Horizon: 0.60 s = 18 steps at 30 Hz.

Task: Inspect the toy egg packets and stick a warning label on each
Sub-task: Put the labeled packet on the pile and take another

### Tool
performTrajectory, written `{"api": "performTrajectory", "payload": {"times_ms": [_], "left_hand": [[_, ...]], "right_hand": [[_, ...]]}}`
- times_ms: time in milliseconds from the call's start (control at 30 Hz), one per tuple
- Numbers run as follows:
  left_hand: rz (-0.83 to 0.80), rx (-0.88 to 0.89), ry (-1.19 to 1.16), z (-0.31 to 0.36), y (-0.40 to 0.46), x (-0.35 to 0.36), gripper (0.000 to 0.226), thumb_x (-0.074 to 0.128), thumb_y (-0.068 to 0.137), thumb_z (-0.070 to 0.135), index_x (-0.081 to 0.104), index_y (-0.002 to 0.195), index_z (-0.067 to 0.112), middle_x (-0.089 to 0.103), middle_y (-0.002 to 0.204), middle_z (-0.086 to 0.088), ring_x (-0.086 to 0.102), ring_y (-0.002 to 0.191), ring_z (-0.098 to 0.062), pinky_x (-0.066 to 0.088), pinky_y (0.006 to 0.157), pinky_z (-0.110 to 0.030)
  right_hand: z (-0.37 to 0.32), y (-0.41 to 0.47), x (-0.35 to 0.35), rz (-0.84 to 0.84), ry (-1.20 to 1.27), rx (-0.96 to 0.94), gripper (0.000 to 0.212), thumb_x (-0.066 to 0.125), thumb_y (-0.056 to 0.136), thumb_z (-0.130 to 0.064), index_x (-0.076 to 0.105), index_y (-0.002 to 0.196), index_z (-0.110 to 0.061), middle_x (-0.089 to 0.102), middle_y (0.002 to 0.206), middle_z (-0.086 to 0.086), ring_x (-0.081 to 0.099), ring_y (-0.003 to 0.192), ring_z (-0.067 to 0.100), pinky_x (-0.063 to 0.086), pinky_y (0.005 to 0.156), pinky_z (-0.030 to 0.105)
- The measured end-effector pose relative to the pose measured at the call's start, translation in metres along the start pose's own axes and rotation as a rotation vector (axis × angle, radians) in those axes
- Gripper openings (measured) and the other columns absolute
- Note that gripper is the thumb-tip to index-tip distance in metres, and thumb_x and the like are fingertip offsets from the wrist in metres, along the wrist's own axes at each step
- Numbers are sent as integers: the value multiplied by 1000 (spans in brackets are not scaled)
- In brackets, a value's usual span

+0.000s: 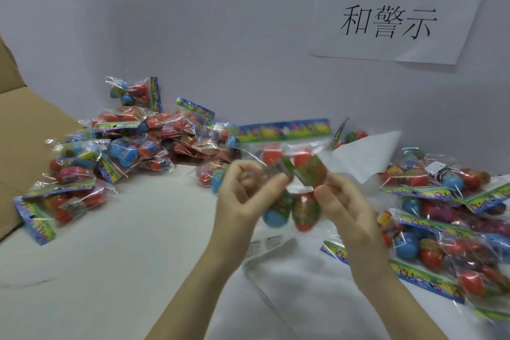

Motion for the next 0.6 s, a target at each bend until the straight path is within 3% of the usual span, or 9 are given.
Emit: {"api": "performTrajectory", "payload": {"times_ms": [133, 233, 300, 467, 600], "left_hand": [[-188, -66, 43, -18, -20, 16, 41, 71, 67, 25, 53, 103, 19, 72, 90, 0, 67, 88, -20, 56, 75, -30], [-162, -136, 171, -25, -25, 17, 49, 71, 57, 50, 61, 99, 27, 71, 91, 8, 67, 91, -15, 56, 78, -27], [-160, -157, 236, -27, -24, 15, 48, 79, 57, 55, 68, 94, 26, 71, 88, 7, 67, 87, -14, 55, 75, -23], [-273, -164, 217, -27, -25, 15, 21, 83, 64, 28, 73, 83, 25, 72, 84, 5, 68, 82, -9, 53, 71, -18], [-292, -169, 103, -28, -28, 19, 19, 75, 57, 28, 73, 76, 28, 71, 78, 6, 67, 77, -8, 52, 68, -19]], "right_hand": [[2, 0, 1, -122, 138, 118, 35, 72, 60, -40, 70, 90, -21, 72, 89, 4, 68, 86, 18, 54, 68, 24], [2, 0, -1, -112, 122, 127, 15, 67, 65, -27, 73, 79, -26, 72, 79, 0, 68, 78, 14, 53, 64, 21], [1, -1, 0, -118, 124, 144, 11, 65, 63, -23, 73, 70, -25, 70, 69, -3, 66, 69, 10, 50, 58, 17], [2, -2, 1, -90, 159, 198, 9, 63, 56, -12, 69, 58, -18, 66, 60, 0, 63, 60, 11, 48, 50, 19], [4, -2, -2, -35, 151, 264, 8, 60, 45, -11, 64, 49, -16, 60, 54, 0, 58, 58, 12, 45, 55, 24]]}}
Point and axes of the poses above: each hand's wrist, its own y-axis towards the middle knuckle, its own x-axis out of the palm, z = x × y, the point moved 4 cm from there along y, towards the middle knuckle
